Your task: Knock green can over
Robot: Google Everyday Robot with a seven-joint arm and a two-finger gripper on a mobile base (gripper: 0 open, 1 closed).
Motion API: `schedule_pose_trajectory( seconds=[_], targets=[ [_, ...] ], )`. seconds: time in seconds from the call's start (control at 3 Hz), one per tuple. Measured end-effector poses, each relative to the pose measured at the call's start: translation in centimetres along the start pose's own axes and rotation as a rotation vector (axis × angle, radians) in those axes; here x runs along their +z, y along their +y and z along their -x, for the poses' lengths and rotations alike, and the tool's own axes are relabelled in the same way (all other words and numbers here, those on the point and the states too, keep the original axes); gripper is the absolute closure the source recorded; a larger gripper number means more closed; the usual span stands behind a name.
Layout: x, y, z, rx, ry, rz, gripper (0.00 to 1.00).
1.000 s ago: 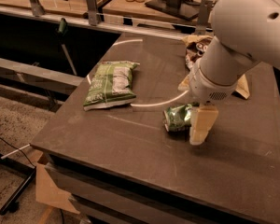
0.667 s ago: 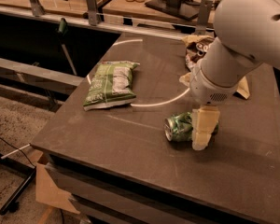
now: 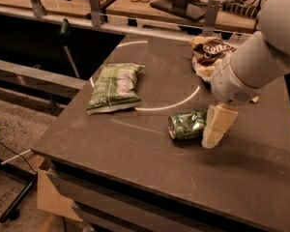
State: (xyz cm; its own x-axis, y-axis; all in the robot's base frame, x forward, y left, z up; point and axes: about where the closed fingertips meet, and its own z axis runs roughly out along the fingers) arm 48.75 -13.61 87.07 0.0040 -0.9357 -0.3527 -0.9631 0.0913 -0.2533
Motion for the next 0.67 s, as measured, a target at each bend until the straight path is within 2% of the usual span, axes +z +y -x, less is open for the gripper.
schedule_pose_trajectory(
  seconds=[0.33, 0.67],
  targets=[
    [-2.1, -1.1, -0.9, 0.016, -0.093, -0.016, 0.00],
    [-6.8, -3.4, -2.7, 0.041, -0.075, -0.093, 0.00]
  ],
)
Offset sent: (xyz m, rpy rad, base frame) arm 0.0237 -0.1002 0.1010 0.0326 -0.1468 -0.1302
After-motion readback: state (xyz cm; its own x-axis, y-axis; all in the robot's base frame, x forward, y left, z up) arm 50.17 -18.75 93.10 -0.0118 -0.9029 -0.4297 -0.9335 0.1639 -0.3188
